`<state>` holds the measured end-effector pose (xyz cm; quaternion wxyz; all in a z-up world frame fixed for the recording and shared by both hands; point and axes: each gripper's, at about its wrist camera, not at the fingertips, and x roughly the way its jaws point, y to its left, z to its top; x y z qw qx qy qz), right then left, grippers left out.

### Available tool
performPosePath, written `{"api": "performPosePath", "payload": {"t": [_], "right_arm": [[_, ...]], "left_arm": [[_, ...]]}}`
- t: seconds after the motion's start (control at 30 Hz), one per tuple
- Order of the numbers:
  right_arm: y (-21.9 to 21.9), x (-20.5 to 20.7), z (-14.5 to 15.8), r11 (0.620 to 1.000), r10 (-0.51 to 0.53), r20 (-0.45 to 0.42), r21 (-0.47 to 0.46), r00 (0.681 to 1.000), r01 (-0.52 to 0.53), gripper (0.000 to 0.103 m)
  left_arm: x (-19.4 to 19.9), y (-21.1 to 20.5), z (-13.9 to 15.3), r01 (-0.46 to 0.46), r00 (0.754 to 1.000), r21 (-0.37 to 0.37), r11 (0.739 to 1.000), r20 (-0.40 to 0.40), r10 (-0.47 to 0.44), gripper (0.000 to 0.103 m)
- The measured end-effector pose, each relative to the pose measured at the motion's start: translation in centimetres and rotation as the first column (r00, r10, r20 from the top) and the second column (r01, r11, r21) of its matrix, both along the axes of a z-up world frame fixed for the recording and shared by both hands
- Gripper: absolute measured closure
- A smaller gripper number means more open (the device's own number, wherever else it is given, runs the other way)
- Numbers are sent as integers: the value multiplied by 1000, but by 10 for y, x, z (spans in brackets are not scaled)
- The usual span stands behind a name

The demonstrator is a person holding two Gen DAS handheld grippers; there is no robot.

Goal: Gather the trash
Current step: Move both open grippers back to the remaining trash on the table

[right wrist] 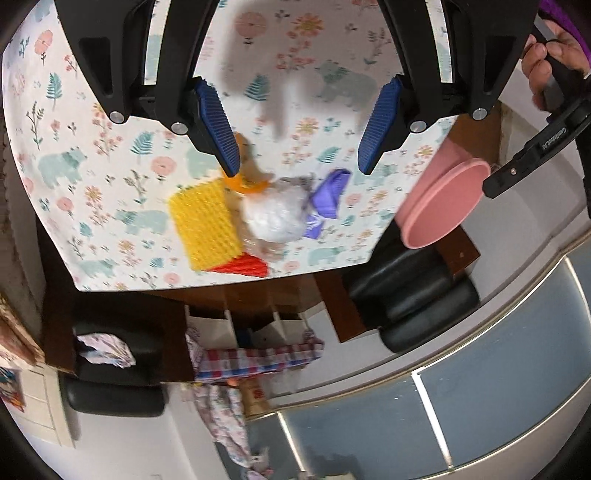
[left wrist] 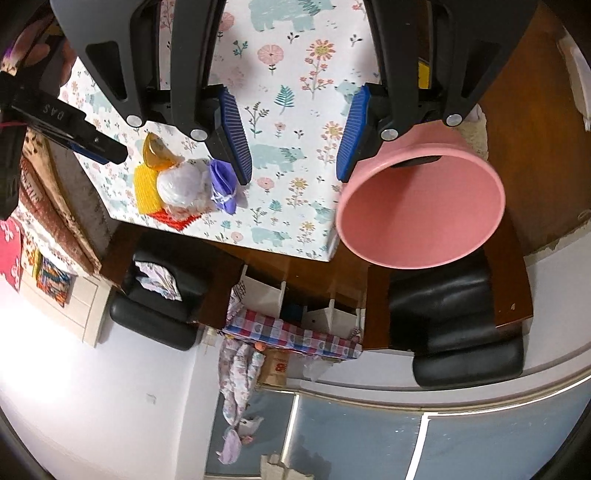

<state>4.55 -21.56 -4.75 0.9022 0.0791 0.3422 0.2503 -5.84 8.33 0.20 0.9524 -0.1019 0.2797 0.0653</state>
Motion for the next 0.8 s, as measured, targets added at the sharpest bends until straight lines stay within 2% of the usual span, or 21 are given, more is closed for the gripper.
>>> {"api": "performPosePath", "payload": {"t": [0.23, 0.47, 0.57, 0.67, 0.8], "right_arm": [[-11, 5, -11, 999, -46, -14, -2, 999, 46, 37], [-21, 13, -24, 996, -81, -56, 43, 995, 83, 37], [-25, 15, -29, 994, -89, -81, 59, 993, 94, 37], [-27, 17, -32, 993, -87, -92, 73, 992, 94, 37], [-28, 19, -35, 992, -84, -111, 87, 990, 93, 37]], "left_arm": [[18, -26, -11, 105, 994, -10, 994, -27, -105, 55], [48, -56, -25, 196, 978, 9, 981, -74, -195, 55], [64, -64, -33, 207, 974, 5, 978, -100, -206, 56], [82, -72, -42, 212, 968, 13, 977, -142, -208, 64], [101, -76, -52, 209, 963, 4, 978, -175, -205, 68]]}}
